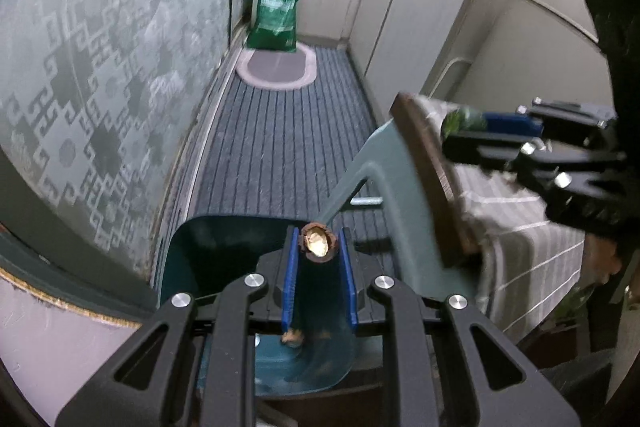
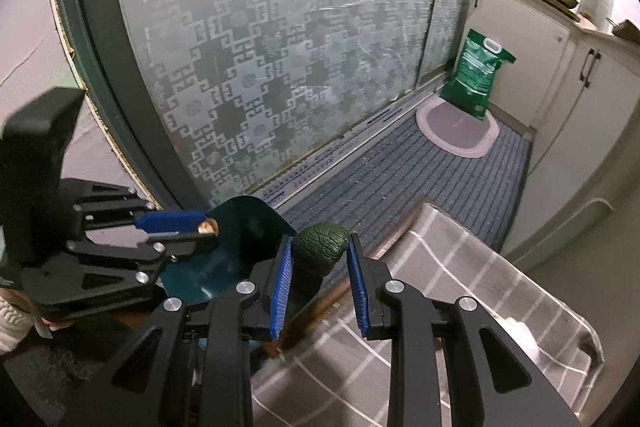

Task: Collect trash
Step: 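Carry both items over the teal bin and open both tools to drop them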

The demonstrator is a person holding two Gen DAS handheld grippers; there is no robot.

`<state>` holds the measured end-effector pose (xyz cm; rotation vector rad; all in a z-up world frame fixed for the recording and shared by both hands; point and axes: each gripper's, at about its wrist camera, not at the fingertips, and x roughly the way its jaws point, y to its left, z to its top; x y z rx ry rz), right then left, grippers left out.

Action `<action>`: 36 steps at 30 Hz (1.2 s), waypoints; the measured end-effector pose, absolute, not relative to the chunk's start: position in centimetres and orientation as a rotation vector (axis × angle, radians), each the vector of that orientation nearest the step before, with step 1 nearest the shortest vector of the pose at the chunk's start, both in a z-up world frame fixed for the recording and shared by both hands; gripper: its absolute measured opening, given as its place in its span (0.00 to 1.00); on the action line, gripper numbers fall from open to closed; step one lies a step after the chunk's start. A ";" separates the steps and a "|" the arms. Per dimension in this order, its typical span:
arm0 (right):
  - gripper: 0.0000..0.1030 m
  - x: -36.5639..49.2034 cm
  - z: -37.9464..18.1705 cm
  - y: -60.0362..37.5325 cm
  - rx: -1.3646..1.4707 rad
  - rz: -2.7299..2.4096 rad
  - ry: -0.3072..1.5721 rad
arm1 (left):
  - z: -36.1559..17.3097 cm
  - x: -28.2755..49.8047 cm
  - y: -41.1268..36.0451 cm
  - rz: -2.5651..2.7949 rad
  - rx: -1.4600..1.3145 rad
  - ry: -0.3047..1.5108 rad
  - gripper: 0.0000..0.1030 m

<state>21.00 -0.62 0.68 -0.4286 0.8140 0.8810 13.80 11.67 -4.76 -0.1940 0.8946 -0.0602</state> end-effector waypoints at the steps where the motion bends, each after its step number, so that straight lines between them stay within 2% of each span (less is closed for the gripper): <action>1: 0.26 20.9 0.6 -0.3 -0.431 0.881 0.818 | -5.2 13.8 11.9 -0.061 -0.190 0.909 0.21; 21: 0.26 20.1 -1.8 5.0 -0.475 0.927 0.886 | -9.3 13.3 15.4 0.033 -0.176 1.035 0.22; 22: 0.26 20.1 -1.9 5.1 -0.477 0.926 0.894 | -9.3 13.3 15.5 0.035 -0.179 1.037 0.24; 36: 0.26 19.2 -6.5 9.7 -0.521 0.943 1.020 | -6.6 10.9 18.5 0.092 -0.193 0.951 0.23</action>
